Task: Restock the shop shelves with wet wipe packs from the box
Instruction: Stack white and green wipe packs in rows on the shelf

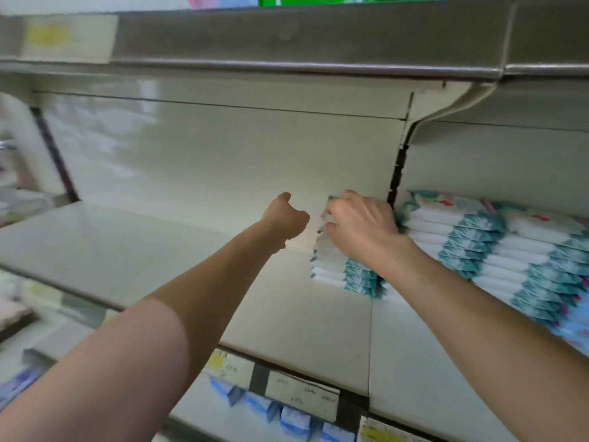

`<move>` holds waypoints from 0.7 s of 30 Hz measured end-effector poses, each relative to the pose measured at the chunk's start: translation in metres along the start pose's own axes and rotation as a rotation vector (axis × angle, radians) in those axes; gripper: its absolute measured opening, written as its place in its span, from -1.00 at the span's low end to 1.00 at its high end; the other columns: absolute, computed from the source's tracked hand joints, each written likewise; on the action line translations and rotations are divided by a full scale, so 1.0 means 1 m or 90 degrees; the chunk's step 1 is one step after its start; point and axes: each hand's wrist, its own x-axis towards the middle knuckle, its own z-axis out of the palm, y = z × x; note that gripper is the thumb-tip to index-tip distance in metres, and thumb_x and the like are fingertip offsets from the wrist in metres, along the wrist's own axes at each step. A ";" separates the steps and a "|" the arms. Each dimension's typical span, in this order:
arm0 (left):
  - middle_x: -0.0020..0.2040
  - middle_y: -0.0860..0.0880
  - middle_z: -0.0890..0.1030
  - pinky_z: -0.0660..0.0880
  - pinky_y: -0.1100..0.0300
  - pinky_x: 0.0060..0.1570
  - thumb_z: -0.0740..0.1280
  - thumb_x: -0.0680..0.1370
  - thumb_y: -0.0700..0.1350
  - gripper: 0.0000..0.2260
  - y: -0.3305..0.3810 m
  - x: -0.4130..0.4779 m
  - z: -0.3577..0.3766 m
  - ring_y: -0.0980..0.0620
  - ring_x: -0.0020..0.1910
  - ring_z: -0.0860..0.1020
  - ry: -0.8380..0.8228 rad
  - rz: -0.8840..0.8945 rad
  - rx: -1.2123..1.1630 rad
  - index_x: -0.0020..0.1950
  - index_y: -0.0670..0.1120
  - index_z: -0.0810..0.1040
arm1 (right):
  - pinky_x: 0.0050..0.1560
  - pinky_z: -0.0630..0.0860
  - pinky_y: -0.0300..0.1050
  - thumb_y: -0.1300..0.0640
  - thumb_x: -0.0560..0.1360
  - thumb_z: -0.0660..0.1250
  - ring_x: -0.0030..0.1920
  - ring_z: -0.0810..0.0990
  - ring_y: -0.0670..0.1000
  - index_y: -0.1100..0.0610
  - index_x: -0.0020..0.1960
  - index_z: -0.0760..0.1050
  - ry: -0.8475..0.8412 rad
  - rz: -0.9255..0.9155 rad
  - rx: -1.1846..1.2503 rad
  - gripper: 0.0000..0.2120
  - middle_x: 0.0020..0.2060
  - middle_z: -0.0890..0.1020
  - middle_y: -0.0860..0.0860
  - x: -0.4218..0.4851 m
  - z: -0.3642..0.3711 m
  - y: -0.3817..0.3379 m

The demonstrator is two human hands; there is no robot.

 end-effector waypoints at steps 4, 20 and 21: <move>0.09 -0.09 0.49 0.54 0.07 -0.08 0.23 0.58 -0.17 -0.43 -0.020 -0.035 -0.024 -0.11 0.07 0.55 0.098 -0.060 -0.045 0.55 0.00 0.12 | -0.20 0.27 -0.11 0.16 0.58 0.18 -0.06 0.52 0.16 0.12 -0.07 0.44 0.019 -0.149 0.057 -0.91 0.00 0.54 0.10 -0.011 -0.005 -0.031; -0.11 -0.05 0.48 0.47 0.08 -0.18 0.19 0.59 -0.21 -0.48 -0.151 -0.307 -0.077 -0.03 -0.22 0.48 0.444 -0.360 -0.092 0.54 -0.03 0.16 | -0.15 0.34 -0.14 0.13 0.57 0.21 0.08 0.56 0.15 0.11 0.04 0.52 -0.103 -0.610 0.205 -0.86 0.07 0.60 0.10 -0.171 -0.028 -0.203; -0.07 -0.06 0.50 0.50 0.06 -0.15 0.19 0.60 -0.20 -0.48 -0.160 -0.330 -0.080 -0.05 -0.18 0.49 0.462 -0.383 -0.101 0.54 -0.03 0.15 | -0.17 0.33 -0.14 0.11 0.57 0.21 0.05 0.55 0.15 0.11 0.03 0.52 -0.103 -0.645 0.208 -0.86 0.05 0.60 0.10 -0.188 -0.030 -0.218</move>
